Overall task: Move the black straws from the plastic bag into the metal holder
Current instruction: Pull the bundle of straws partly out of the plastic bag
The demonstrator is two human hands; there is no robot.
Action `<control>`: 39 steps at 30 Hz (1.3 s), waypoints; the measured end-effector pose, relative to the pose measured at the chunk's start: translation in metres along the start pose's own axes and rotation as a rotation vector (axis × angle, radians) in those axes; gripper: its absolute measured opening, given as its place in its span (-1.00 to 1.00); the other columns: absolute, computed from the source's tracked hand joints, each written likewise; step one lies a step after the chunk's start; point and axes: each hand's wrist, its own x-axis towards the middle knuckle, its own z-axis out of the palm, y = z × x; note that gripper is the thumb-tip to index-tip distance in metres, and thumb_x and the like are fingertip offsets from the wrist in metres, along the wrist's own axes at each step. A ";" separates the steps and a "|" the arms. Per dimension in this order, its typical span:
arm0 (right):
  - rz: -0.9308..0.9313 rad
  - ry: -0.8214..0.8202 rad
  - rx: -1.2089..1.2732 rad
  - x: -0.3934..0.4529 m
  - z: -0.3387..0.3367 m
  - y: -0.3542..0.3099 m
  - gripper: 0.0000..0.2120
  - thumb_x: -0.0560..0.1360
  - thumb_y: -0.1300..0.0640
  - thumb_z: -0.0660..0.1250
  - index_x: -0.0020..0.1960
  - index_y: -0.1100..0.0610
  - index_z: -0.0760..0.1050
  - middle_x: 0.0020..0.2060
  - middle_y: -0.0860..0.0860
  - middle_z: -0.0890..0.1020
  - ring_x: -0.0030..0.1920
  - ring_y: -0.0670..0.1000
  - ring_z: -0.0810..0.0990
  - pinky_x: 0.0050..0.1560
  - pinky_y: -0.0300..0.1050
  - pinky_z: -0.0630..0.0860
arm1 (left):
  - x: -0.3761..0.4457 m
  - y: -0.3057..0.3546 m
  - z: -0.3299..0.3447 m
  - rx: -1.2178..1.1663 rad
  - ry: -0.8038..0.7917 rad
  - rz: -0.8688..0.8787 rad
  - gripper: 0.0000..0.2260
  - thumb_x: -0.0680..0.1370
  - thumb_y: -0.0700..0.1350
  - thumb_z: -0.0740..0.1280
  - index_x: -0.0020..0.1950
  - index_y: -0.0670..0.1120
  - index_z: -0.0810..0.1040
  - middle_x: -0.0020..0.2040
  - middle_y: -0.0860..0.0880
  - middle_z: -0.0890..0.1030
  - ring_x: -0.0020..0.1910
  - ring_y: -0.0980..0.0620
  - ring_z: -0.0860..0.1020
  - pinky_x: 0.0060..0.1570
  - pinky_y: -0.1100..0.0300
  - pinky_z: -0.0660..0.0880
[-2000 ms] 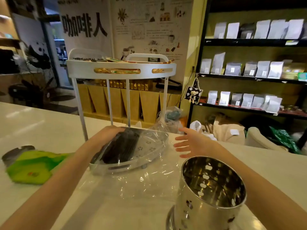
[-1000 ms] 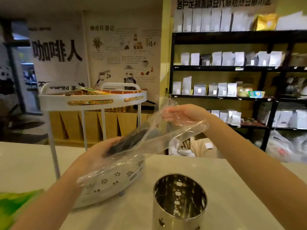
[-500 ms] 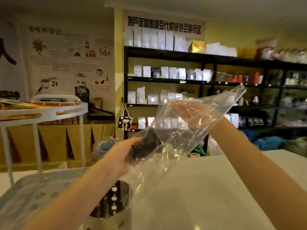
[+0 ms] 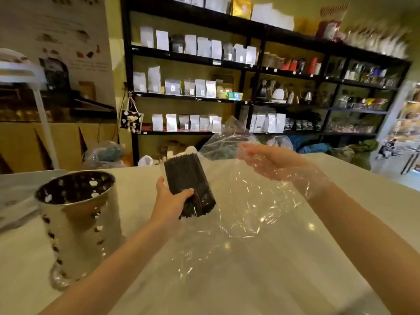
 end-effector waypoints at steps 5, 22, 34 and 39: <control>0.214 0.090 -0.004 0.010 -0.005 0.056 -0.89 0.54 0.26 0.22 0.01 0.16 0.52 -0.23 0.05 0.68 -0.31 -0.04 0.68 -0.35 -0.21 0.60 | 0.000 -0.031 -0.022 0.209 0.082 0.126 -0.27 0.47 -0.27 0.31 0.44 0.12 -0.06 0.40 -0.13 0.30 0.27 -0.16 0.40 0.10 -0.06 0.48; -0.071 0.541 -1.062 0.033 0.045 0.143 -0.38 0.35 0.26 0.40 0.36 0.13 0.27 0.13 0.12 0.51 0.19 0.15 0.43 0.10 0.02 0.41 | -0.004 -0.066 -0.060 0.917 0.007 0.209 -0.53 0.53 0.01 0.19 0.40 -0.09 0.20 0.44 -0.16 0.18 0.41 -0.12 0.18 0.41 -0.05 0.16; -0.741 -0.254 -1.207 -0.027 0.152 0.162 -0.62 0.49 0.03 0.14 0.24 0.15 0.47 0.11 0.07 0.59 0.08 0.10 0.54 0.07 -0.03 0.50 | -0.037 -0.072 -0.089 1.135 -0.264 0.463 -0.66 0.59 -0.15 0.07 0.38 -0.06 0.29 0.50 -0.07 0.13 0.47 0.01 0.11 0.30 0.43 -0.05; -0.701 -0.278 -1.264 -0.024 0.155 0.170 -0.53 0.50 -0.05 0.12 0.30 0.19 0.42 0.18 0.10 0.54 0.10 0.12 0.51 0.18 -0.16 0.29 | -0.036 -0.076 -0.090 1.072 -0.268 0.436 -0.65 0.58 -0.17 0.11 0.37 -0.02 0.31 0.48 -0.02 0.19 0.46 0.05 0.14 0.36 0.29 0.04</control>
